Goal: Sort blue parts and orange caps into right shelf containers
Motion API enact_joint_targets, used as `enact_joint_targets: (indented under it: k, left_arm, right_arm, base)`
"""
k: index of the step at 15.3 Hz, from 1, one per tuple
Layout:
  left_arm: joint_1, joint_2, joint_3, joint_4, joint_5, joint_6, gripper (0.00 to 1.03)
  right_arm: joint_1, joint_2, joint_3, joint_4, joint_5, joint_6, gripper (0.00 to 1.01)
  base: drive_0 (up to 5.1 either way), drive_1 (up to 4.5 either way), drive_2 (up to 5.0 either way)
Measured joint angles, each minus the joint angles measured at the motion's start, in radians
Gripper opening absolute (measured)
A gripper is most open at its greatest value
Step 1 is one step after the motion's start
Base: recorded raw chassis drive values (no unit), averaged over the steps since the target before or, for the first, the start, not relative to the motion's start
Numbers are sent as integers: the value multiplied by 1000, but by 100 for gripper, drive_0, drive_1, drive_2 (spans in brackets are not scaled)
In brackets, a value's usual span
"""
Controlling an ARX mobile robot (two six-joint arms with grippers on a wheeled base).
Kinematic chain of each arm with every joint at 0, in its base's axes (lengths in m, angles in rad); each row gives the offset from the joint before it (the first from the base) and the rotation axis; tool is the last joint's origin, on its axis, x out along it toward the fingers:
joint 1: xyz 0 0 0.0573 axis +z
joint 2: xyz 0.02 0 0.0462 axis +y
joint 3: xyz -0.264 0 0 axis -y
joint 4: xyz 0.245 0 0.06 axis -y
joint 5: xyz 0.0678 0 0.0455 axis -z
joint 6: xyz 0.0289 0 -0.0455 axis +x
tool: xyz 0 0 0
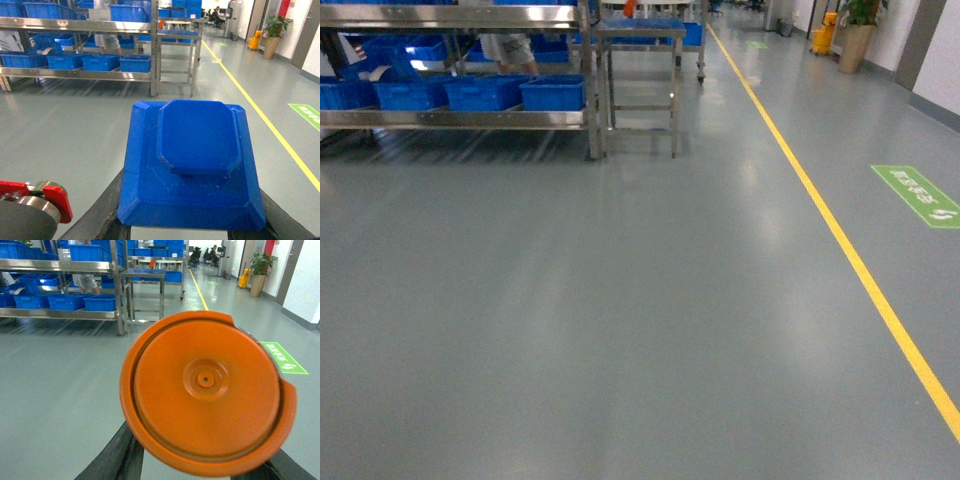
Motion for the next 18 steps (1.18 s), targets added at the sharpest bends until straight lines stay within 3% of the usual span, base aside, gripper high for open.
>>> enact_joint_targets:
  k: [18]
  left_arm:
    - [0,0,0,0,0,0,43]
  right_arm:
    - [0,0,0,1,0,0,41]
  base:
    - [-7,418,-431]
